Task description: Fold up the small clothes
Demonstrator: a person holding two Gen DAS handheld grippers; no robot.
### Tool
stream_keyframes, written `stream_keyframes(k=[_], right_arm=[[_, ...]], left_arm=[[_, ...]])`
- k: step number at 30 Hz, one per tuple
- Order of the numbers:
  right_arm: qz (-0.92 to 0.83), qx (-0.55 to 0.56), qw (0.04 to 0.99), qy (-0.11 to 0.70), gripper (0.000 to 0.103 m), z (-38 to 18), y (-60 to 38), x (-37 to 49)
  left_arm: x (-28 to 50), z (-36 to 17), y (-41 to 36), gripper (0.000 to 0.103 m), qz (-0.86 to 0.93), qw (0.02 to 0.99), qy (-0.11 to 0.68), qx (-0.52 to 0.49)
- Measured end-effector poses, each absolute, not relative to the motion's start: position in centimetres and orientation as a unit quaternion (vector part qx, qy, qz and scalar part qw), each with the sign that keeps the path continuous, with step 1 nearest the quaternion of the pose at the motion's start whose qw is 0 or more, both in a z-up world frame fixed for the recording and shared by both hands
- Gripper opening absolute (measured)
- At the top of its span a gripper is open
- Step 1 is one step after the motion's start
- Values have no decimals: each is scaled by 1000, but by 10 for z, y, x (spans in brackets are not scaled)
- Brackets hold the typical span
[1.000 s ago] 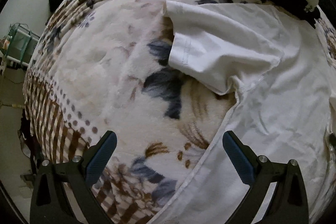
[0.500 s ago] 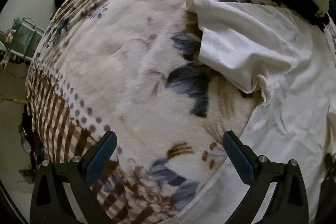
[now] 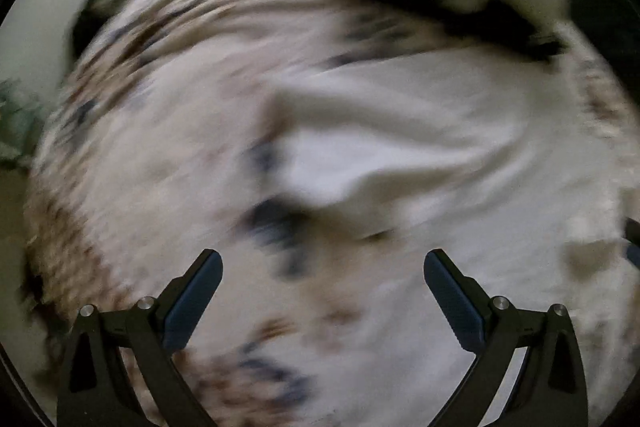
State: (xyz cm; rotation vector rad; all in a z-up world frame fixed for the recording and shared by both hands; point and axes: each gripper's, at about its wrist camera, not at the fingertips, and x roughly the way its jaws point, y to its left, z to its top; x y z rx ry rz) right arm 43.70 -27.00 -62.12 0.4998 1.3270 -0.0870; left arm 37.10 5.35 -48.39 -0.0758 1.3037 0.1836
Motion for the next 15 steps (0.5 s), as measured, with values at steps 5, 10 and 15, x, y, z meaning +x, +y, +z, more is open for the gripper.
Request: stream_keyframes(k=[5,10,15], right_arm=[[-87,210,747,624,46,-610,-304,427],[-113,293,696,645,46,-643,-328,378],[-113,417,667,607,46,-677,-330,346]], left_arm=[[432,-494,-35,103,-124,772,620,-64],[463,-528,-115,102,-280,722,632,23],[465,-557,-154,15,-337,686,639,87]])
